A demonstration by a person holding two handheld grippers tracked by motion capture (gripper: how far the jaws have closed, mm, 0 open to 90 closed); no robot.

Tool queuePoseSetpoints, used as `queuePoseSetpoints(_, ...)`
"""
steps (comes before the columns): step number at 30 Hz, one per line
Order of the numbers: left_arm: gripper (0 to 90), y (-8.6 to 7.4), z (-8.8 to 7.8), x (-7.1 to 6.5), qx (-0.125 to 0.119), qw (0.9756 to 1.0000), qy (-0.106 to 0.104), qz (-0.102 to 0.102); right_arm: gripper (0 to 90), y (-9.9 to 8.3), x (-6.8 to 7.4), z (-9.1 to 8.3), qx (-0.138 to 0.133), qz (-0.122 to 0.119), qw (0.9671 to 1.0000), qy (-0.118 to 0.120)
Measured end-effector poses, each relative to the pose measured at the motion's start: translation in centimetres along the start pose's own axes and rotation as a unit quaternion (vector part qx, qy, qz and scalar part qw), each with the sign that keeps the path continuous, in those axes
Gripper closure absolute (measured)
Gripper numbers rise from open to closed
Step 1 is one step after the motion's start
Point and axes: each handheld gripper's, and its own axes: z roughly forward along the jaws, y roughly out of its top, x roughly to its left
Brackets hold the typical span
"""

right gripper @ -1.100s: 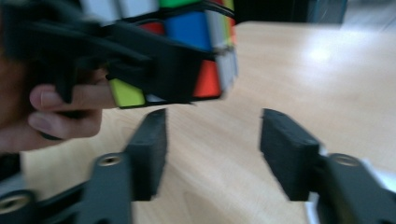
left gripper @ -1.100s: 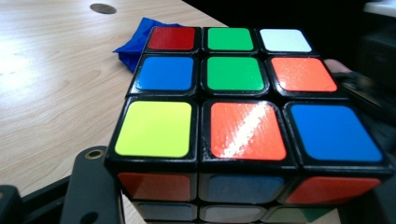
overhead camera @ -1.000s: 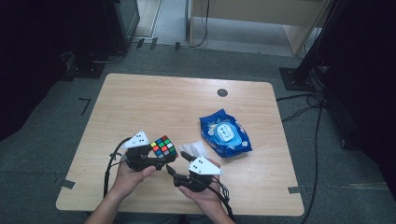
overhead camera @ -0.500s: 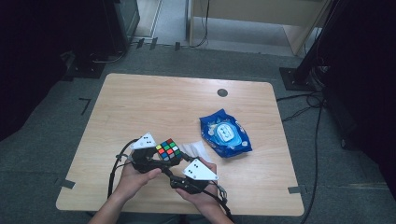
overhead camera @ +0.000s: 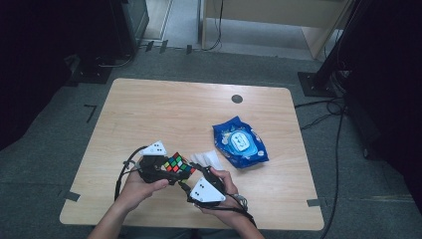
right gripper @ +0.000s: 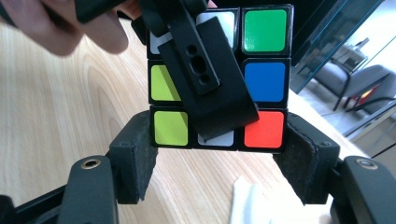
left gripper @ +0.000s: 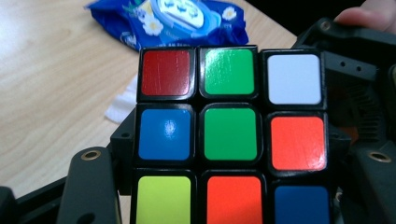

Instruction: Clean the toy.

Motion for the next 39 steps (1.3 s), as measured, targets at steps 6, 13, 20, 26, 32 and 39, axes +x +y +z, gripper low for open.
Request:
queuePoseSetpoints(6,33.6,-0.1,-0.3,0.2,-0.017,0.9999,0.003,0.003,32.3,-0.2,-0.5,-0.1,-0.002,0.024,0.9996,0.018)
queuePoseSetpoints(13,33.7,-0.4,-1.9,1.0,-0.070,0.9972,0.018,0.021,47.6,-3.4,-4.6,-0.2,0.079,0.127,0.9884,0.024)
queuePoseSetpoints(20,33.7,-1.0,-1.4,1.0,-0.087,0.9949,0.017,0.047,55.7,-6.4,-6.1,1.0,0.170,0.190,0.9670,-0.005)
queuePoseSetpoints(26,33.7,-1.3,-1.2,0.7,-0.091,0.9939,0.025,0.058,56.6,-7.1,-6.5,1.2,0.190,0.245,0.9507,0.002)
queuePoseSetpoints(32,33.7,-1.5,-1.0,0.6,-0.101,0.9922,0.031,0.066,85.0,-7.1,-6.3,1.0,0.190,0.266,0.9449,-0.010)
queuePoseSetpoints(39,33.7,-1.9,-0.5,0.2,-0.104,0.9896,0.040,0.091,89.7,-4.4,-7.2,-0.9,0.099,0.304,0.9473,-0.004)
